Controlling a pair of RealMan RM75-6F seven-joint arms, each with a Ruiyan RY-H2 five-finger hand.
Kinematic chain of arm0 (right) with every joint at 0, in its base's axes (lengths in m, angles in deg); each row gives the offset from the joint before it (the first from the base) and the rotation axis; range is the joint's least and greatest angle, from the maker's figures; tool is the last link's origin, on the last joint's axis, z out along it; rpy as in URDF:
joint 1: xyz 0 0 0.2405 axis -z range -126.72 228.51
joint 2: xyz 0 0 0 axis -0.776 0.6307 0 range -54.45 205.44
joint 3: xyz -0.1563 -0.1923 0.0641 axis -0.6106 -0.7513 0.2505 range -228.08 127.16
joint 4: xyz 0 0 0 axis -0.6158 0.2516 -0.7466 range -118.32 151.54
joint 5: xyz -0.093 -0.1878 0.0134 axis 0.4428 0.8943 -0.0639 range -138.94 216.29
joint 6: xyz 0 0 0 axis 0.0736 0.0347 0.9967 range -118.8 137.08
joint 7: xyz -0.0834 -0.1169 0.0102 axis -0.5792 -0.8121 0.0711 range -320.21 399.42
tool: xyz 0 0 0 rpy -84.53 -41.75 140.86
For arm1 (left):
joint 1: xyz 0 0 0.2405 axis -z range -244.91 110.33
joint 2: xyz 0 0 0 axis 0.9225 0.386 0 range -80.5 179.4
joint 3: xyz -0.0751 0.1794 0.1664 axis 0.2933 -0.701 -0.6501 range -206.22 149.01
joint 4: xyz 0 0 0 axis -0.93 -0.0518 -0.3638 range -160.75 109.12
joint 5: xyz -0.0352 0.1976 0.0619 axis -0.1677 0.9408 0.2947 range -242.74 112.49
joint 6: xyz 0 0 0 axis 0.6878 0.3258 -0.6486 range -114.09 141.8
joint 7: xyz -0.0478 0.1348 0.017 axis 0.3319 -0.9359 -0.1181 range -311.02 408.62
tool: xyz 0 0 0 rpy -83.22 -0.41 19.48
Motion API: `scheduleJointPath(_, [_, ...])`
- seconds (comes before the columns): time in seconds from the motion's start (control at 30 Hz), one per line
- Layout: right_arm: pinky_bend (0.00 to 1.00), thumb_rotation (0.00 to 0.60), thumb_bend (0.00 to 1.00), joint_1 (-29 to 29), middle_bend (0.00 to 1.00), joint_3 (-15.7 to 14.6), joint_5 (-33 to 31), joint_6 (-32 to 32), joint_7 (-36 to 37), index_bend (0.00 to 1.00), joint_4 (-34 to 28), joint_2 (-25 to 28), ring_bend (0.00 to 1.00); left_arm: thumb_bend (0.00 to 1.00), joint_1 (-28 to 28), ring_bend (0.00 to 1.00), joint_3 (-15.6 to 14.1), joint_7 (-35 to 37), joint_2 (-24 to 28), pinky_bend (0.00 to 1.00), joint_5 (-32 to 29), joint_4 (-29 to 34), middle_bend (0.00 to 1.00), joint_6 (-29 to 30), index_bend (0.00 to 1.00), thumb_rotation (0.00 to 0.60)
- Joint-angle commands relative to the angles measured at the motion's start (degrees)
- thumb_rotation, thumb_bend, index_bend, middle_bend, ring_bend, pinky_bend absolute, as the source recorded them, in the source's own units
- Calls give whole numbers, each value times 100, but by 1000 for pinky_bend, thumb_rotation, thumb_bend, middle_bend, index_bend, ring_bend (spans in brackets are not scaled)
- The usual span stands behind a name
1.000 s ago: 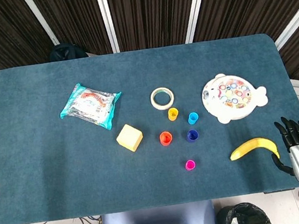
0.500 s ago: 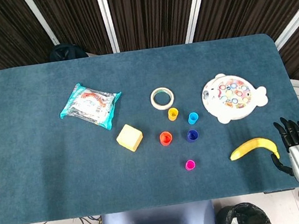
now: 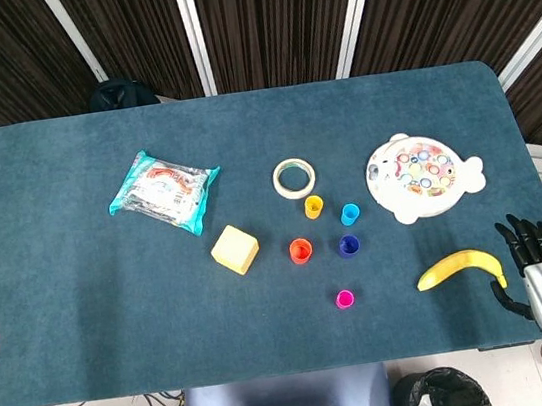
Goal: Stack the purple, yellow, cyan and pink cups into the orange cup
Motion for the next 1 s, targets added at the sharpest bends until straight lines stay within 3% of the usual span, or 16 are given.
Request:
scheduleJointPath(0.03, [20,600,419,-63,0,-55,-12,198,285,74,-150,79,36,273,-2,0,5,-18,-2,0,-4,3,32,6,17,600])
scheduleJointPath(0.27, [0,600,394,-672,0,304,-499,1178,608,74,-698,609,20,273,10,0,25,-9,-11,0,-52,3,32,-26,17,600])
scheduleJointPath(0.6, [0,600,348,-1824,0,800,-1623,2873,-589,66,-1569,1258,12,273,14,0,23,-20,-16,0,-56,-7,32,-39,17,600])
scheduleJointPath(0.77, [0,600,347,-2256,0,899,-2255,3353,-1065,66,-1743,1131,12,273,9,0,30,-9,-12,0,-78,-6,32,-40,17,600])
scheduleJointPath(1.0, [0,600,347,-2855,0,953,-3301,3519,-1812,103,-1686,442,12,273,12,0,32,13,-15,0,-98,-22,32,-64,17,600])
